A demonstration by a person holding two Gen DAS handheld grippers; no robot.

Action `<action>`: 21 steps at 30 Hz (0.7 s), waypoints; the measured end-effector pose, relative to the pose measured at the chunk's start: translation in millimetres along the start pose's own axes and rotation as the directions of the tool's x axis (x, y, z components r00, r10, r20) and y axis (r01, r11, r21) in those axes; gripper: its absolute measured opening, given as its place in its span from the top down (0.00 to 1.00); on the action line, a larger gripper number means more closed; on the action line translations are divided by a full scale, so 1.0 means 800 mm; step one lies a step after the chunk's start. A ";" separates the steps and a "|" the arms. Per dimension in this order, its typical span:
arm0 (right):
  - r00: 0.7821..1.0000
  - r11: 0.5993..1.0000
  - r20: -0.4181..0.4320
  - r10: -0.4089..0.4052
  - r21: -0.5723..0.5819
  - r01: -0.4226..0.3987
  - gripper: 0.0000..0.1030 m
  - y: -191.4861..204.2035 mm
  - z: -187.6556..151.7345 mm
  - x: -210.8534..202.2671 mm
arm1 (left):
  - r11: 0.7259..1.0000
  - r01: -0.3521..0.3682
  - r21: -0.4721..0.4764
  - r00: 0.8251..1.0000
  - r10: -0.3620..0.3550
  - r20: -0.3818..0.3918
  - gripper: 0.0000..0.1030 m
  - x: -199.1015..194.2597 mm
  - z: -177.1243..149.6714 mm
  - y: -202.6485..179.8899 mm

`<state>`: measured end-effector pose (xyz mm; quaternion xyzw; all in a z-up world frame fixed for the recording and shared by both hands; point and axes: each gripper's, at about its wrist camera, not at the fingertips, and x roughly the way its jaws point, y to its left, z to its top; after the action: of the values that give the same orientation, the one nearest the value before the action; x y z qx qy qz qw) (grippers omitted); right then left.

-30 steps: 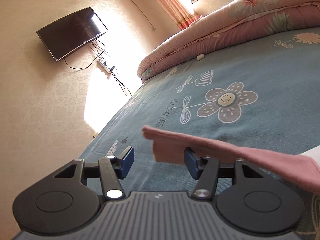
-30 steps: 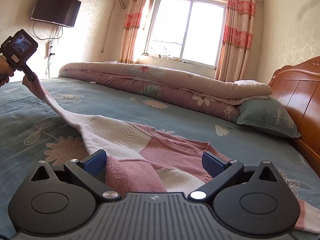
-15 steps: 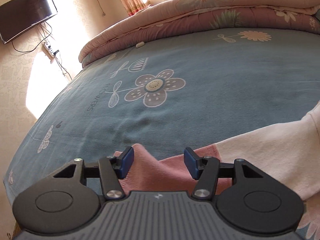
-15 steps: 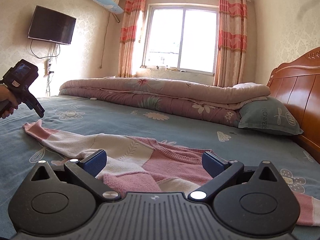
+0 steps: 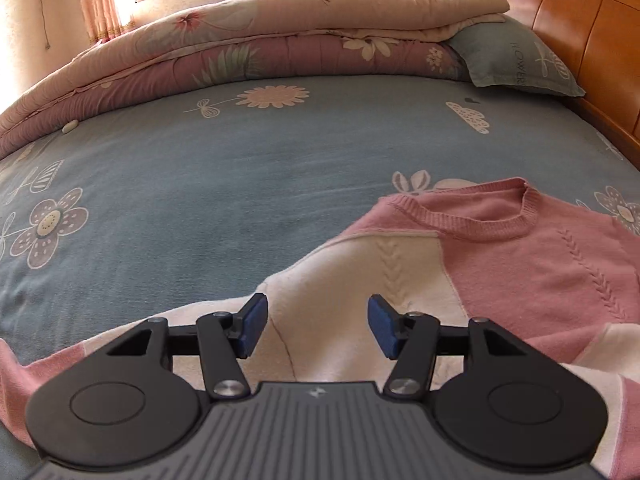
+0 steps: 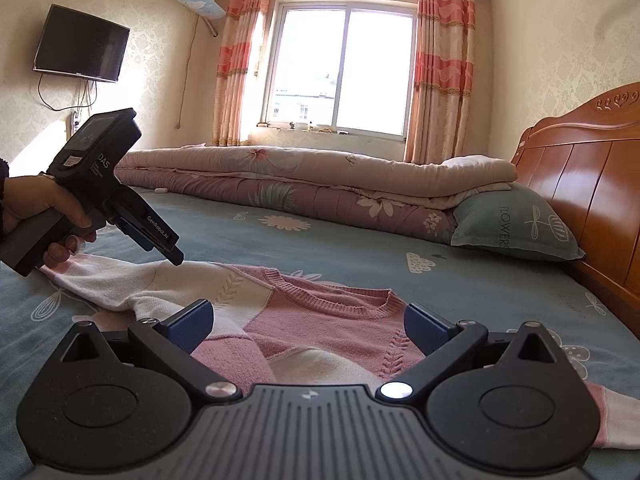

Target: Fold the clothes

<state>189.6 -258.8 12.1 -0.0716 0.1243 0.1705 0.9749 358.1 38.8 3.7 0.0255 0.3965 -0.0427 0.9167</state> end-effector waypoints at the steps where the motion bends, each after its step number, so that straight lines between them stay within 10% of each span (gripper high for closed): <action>1: 1.000 1.000 -0.001 -0.007 0.005 0.007 0.00 -0.003 0.001 0.000 | 0.999 0.033 -0.005 0.999 -0.033 -0.008 0.42 -0.006 -0.007 -0.007; 5: 1.000 0.999 -0.007 -0.023 0.032 0.023 0.00 -0.011 0.002 0.001 | 0.982 0.188 -0.027 0.982 -0.188 -0.004 0.34 -0.035 -0.037 -0.034; 14: 0.995 0.992 -0.040 -0.088 0.087 0.091 0.00 -0.059 0.009 -0.006 | 0.966 0.258 -0.027 0.965 -0.259 -0.050 0.26 -0.093 -0.094 -0.093; 21: 0.981 0.974 -0.149 0.125 0.209 -0.092 0.00 -0.058 -0.018 -0.040 | 0.946 0.300 -0.125 0.949 -0.309 -0.065 0.19 -0.121 -0.139 -0.092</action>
<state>174.0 -314.7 11.7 0.0205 0.2228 0.2038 0.9531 204.6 -19.7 -2.8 -0.0866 0.4353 -0.1602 0.8817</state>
